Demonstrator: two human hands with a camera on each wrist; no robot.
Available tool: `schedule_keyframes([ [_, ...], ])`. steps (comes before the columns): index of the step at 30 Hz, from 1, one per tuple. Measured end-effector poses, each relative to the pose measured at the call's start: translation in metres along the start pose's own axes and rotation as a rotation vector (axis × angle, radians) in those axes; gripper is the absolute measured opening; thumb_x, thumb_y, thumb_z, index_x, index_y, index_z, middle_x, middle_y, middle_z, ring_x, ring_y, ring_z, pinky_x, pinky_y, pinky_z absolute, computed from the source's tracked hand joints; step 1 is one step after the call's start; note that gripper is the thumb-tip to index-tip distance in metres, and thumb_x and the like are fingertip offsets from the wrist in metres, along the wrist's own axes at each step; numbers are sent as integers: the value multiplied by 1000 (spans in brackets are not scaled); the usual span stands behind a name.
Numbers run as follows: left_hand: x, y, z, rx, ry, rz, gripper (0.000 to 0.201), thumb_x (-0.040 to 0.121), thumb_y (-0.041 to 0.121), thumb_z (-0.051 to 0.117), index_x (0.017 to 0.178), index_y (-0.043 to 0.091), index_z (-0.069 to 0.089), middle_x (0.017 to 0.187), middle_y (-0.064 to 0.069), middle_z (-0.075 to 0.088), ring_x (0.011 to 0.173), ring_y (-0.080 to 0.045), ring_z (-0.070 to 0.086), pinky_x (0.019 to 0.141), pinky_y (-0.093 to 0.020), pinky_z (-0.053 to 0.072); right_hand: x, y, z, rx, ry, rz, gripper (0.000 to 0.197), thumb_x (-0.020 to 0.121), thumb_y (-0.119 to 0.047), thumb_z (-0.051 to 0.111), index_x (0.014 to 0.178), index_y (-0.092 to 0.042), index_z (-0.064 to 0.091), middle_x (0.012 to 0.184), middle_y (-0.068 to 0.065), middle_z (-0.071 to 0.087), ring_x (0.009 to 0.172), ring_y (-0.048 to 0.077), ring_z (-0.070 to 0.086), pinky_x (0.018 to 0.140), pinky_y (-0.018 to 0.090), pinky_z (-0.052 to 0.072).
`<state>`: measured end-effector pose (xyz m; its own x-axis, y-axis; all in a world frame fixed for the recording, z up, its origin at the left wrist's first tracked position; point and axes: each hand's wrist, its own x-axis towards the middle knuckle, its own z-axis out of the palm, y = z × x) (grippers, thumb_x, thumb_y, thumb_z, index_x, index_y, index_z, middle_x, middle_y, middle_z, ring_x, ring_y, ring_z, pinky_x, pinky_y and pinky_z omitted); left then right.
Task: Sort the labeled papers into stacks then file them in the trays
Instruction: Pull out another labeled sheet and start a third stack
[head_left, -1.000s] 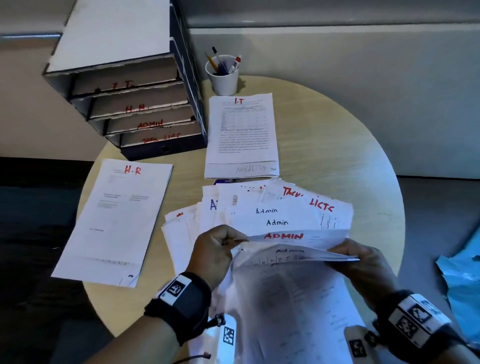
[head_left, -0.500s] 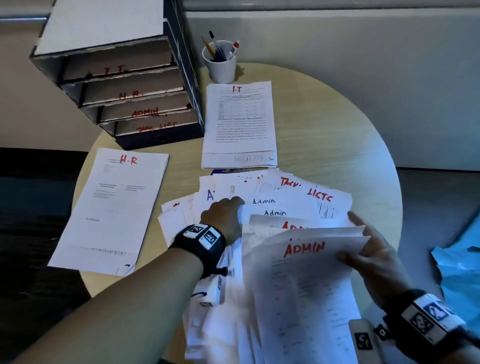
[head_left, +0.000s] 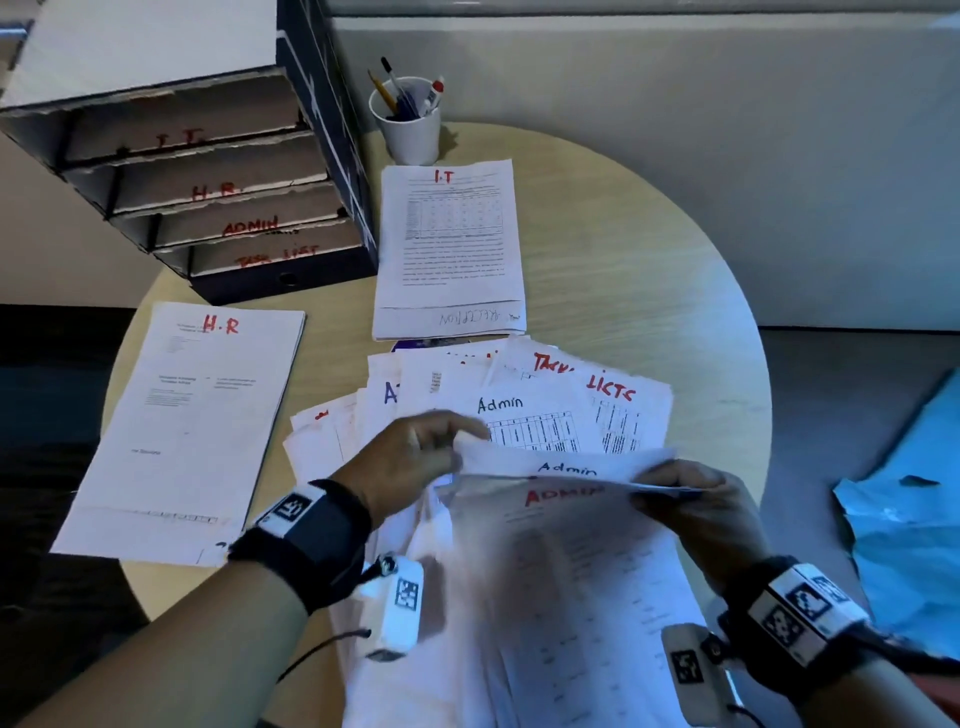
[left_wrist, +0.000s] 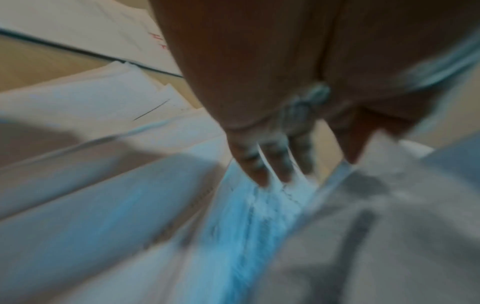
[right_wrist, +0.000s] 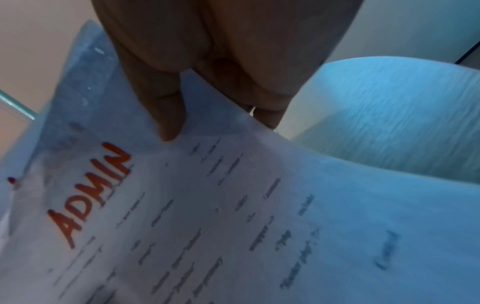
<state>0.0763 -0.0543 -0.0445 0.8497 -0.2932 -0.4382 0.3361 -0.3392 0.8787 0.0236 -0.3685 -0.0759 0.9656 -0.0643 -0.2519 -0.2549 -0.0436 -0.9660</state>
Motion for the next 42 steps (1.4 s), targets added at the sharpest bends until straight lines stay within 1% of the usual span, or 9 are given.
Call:
schedule_keyframes([
  [3,33,-10,-12,524,256,-3,49,87,11,64,134,23,55,141,-3,45,129,-21,46,109,-33,38,-1,1,-3,-9,9,12,27,66,18,75,60,-8,73,62,2,69,59,8,60,58,17,49],
  [7,51,-14,-9,979,178,-212,68,83,43,72,142,32,42,136,-5,45,128,-30,42,102,-44,40,-7,4,-10,-36,53,8,29,69,19,71,77,-9,72,73,1,72,67,11,63,62,19,52],
  [13,42,-23,-5,788,391,42,15,92,18,58,104,24,66,103,0,62,99,-28,57,86,-41,46,-8,7,-14,343,65,96,77,68,24,64,131,-19,49,103,11,67,86,16,68,72,27,59],
  [18,25,-24,-12,497,244,222,25,83,12,46,83,30,62,97,-1,63,94,-22,58,81,-35,48,-11,17,-15,35,29,67,19,66,-2,81,80,-12,73,79,7,69,76,21,62,74,38,49],
  [22,-4,4,8,76,120,180,36,79,5,44,74,34,64,94,9,69,83,-11,58,75,-23,45,-6,15,-13,51,7,83,51,53,-39,93,83,-3,73,115,2,69,107,12,65,85,31,54],
  [25,-26,16,22,-32,114,259,22,83,6,45,80,20,61,95,3,68,81,-6,60,70,-16,48,1,6,-7,69,-34,161,59,70,-6,83,124,-24,67,121,-10,68,119,-1,57,93,27,52],
  [32,-17,11,29,-557,379,-52,29,80,38,53,99,19,64,62,3,58,58,-10,52,61,-30,38,17,-19,19,41,113,179,19,79,11,69,91,-3,72,87,14,76,80,34,70,64,30,59],
  [36,-25,1,39,-262,205,-77,44,82,44,57,123,28,57,112,8,72,102,-11,67,89,-34,52,28,-26,34,211,232,207,23,84,9,63,103,-2,68,93,18,75,80,33,72,64,40,60],
  [42,-39,5,41,-33,324,-136,32,82,35,59,113,30,53,107,7,69,97,-16,65,85,-41,57,38,-39,53,450,301,252,41,83,5,67,120,-10,57,110,20,70,98,43,68,81,66,52],
])
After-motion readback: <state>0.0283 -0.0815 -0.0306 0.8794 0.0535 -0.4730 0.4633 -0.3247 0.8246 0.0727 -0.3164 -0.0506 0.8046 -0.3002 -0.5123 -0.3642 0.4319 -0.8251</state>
